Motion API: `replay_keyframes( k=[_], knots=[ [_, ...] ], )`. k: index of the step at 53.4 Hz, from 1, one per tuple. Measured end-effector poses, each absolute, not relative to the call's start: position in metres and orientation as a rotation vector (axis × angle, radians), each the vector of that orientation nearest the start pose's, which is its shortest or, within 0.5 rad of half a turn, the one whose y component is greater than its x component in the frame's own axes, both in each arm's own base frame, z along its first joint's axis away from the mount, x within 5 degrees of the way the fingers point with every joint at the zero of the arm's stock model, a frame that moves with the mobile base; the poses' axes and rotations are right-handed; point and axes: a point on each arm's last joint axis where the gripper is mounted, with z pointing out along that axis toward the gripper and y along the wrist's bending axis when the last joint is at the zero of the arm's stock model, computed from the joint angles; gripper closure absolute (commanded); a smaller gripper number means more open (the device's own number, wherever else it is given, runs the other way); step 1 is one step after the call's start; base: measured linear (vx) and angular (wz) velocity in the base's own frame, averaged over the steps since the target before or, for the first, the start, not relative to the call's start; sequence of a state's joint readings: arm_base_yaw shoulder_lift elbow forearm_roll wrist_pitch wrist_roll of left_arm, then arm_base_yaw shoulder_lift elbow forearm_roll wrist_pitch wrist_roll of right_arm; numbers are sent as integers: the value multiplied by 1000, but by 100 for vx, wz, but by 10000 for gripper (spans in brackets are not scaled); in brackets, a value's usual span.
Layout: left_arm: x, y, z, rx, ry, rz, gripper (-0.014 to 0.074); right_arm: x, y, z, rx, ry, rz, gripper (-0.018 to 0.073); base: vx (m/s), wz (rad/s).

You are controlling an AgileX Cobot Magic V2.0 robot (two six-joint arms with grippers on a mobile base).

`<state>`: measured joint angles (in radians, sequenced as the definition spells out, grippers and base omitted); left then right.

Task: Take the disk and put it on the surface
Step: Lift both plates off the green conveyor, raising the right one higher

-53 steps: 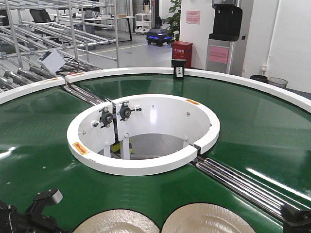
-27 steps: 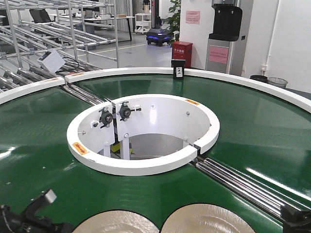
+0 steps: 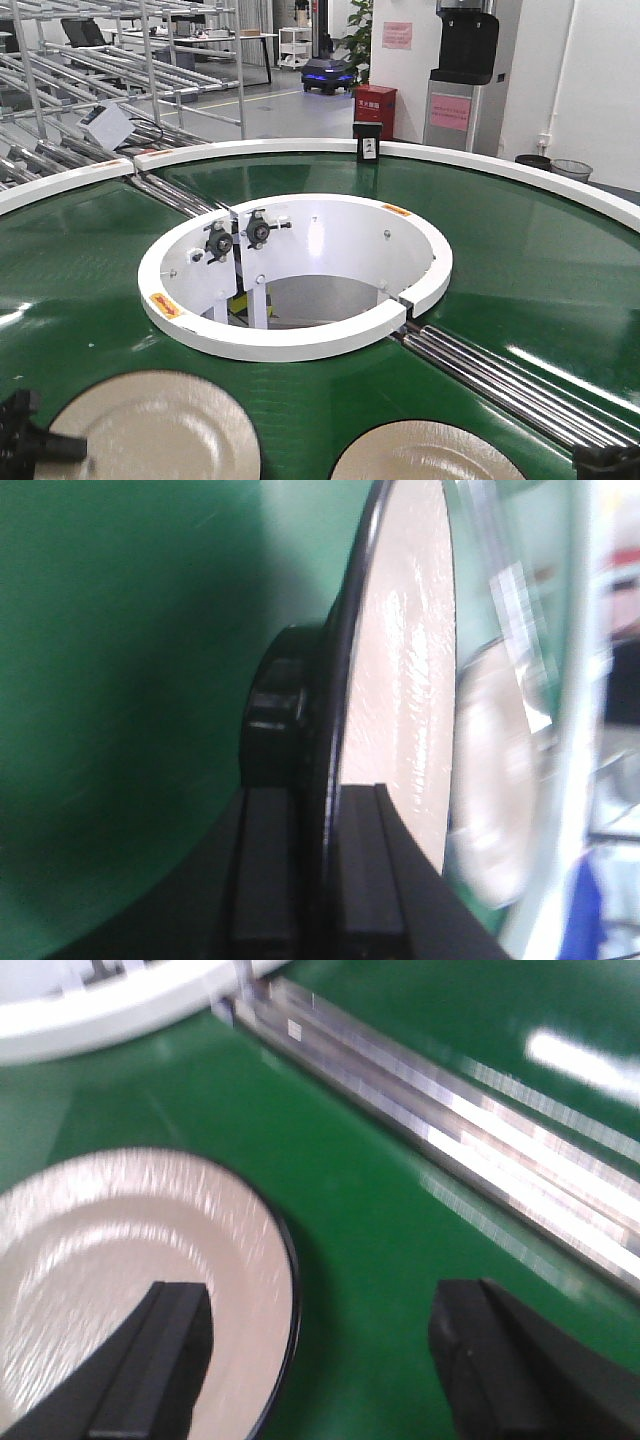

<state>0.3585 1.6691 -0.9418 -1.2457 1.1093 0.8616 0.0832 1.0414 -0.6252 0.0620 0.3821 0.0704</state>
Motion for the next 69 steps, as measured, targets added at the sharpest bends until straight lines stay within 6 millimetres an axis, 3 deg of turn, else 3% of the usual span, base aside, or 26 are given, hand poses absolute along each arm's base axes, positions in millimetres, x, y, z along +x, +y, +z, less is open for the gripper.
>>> replay_keyframes(
  k=[11,22,28,44,50,63,69],
  knots=[
    [301,26,257,-303,2202,-1336,605,246,25,260,210,2551,297,48,0,0],
    [297,23,276,-316,2125,-1351,605,290,-3,218,352,2667,505,48,0,0],
    [295,22,279,-307,2117,-1351,605,300,-8,191,278,2700,692,48,0,0],
    [295,22,280,-324,2118,-1360,603,315,17,149,63,2685,981,56,0,0],
    [295,22,280,-327,2118,-1361,604,317,29,145,0,2697,1000,138,0,0],
    [294,22,280,-327,2119,-1361,604,317,39,152,30,2715,1081,556,0,0],
    [295,23,279,-339,2118,-1343,604,323,41,172,-7,2687,1104,573,0,0]
  ],
)
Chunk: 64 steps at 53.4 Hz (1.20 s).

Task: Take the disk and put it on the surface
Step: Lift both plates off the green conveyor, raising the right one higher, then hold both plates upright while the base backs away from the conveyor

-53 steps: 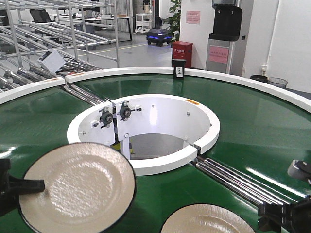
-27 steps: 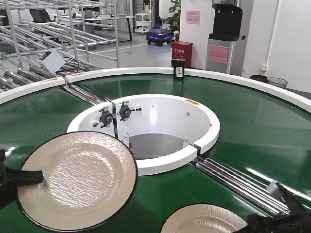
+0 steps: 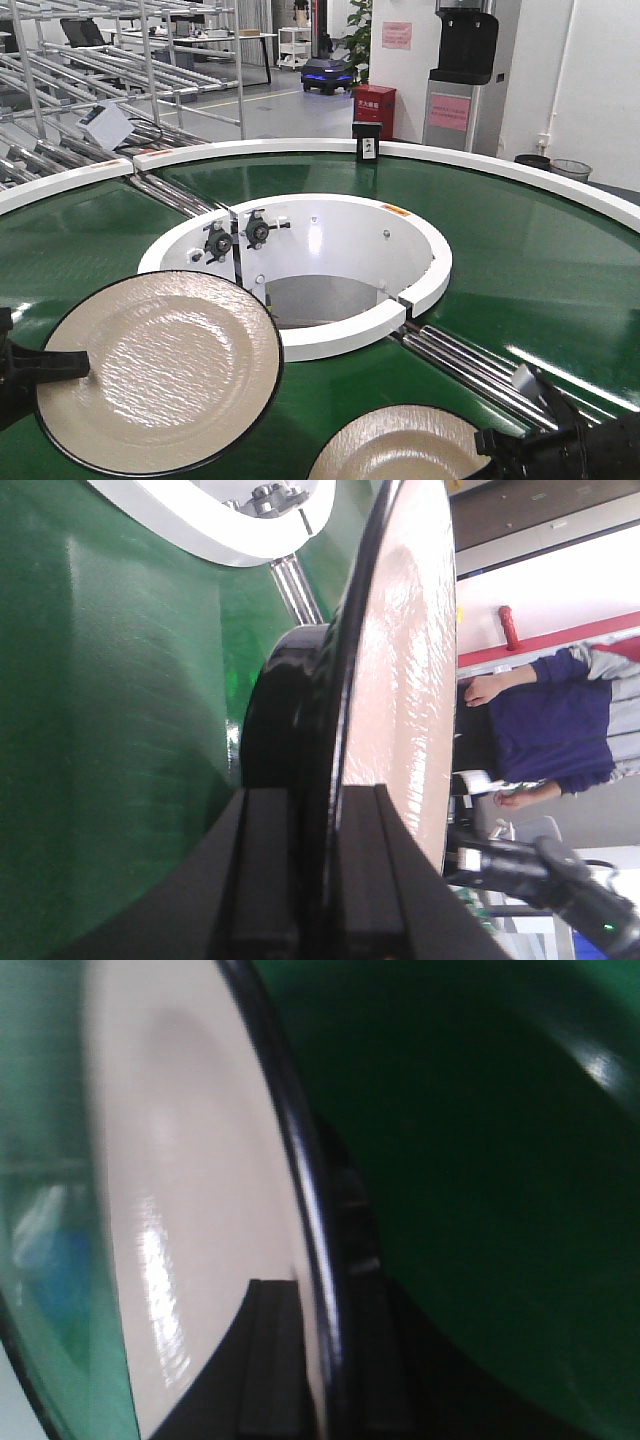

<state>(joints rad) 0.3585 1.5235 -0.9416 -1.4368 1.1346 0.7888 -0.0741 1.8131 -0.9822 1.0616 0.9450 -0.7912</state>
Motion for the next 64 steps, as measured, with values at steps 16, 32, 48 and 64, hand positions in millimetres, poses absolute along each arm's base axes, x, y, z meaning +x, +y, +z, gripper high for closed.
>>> replay_keyframes(
  k=[16,32,48,64],
  knots=[
    [302,32,275,-481,2110,-1239,603,330,44,264,66,2584,1153,567,0,0],
    [304,18,271,-541,2170,-1254,598,327,50,355,118,2422,1219,567,0,0],
    [292,-55,287,-317,2248,-1378,598,329,98,406,45,2296,1321,567,0,0],
    [282,-73,299,-272,2235,-1391,596,335,109,407,69,2280,1346,567,0,0]
  ],
)
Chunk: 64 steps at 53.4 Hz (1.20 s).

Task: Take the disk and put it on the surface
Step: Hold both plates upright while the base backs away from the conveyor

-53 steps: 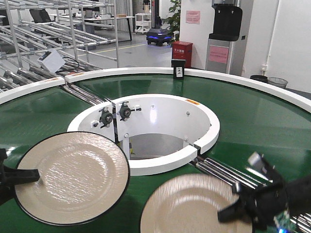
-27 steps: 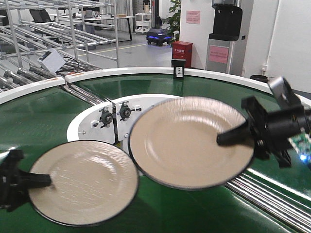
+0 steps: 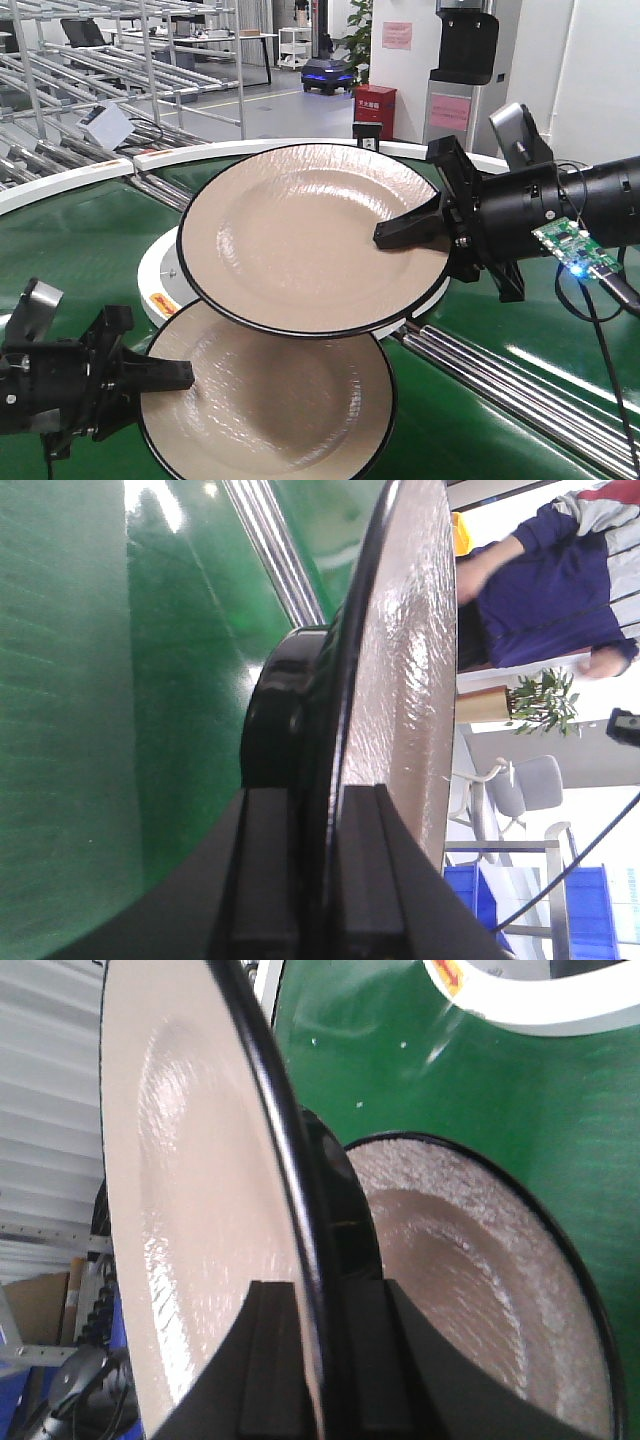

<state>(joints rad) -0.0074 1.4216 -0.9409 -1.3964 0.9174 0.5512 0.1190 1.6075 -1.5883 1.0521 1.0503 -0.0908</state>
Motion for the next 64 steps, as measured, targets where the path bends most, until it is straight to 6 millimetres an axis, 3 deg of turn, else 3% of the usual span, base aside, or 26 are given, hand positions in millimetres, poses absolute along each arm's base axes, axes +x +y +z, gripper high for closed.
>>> replay_keyframes(
  k=[64],
  knots=[
    [283,-72,297,-298,2232,-1366,595,336,108,407,74,2275,1331,567,-3,0]
  ],
)
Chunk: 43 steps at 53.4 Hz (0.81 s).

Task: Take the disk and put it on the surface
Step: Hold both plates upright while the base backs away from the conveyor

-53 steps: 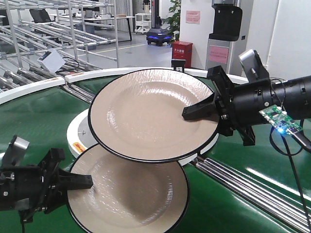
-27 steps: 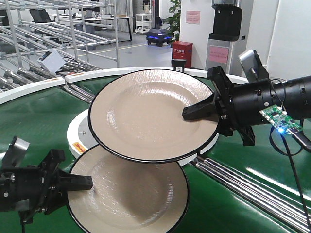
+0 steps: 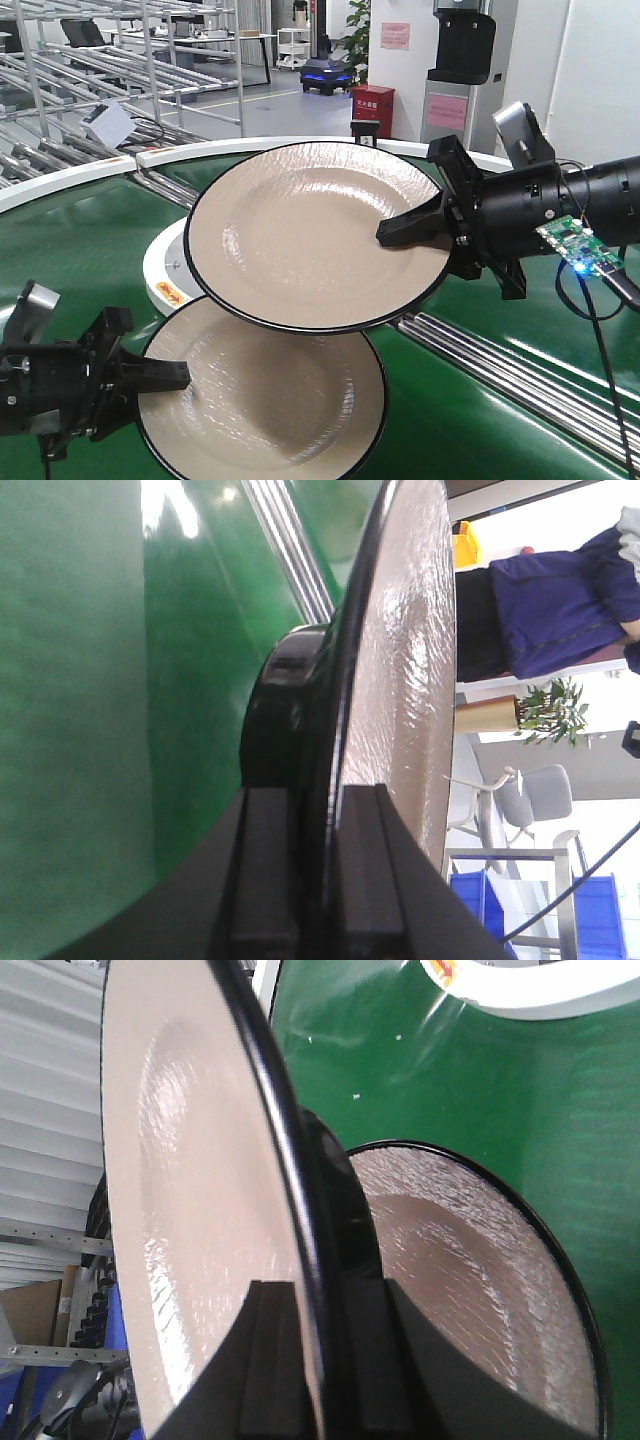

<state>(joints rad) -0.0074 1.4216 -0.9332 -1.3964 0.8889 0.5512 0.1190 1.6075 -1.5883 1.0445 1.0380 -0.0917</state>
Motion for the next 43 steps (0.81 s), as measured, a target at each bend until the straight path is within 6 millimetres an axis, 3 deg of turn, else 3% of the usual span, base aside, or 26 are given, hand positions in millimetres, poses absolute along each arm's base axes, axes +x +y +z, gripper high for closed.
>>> replay_keyframes(
  k=[43],
  knots=[
    [284,-71,296,-306,2229,-1355,595,336,109,406,73,2280,1332,567,-29,-4]
  ],
)
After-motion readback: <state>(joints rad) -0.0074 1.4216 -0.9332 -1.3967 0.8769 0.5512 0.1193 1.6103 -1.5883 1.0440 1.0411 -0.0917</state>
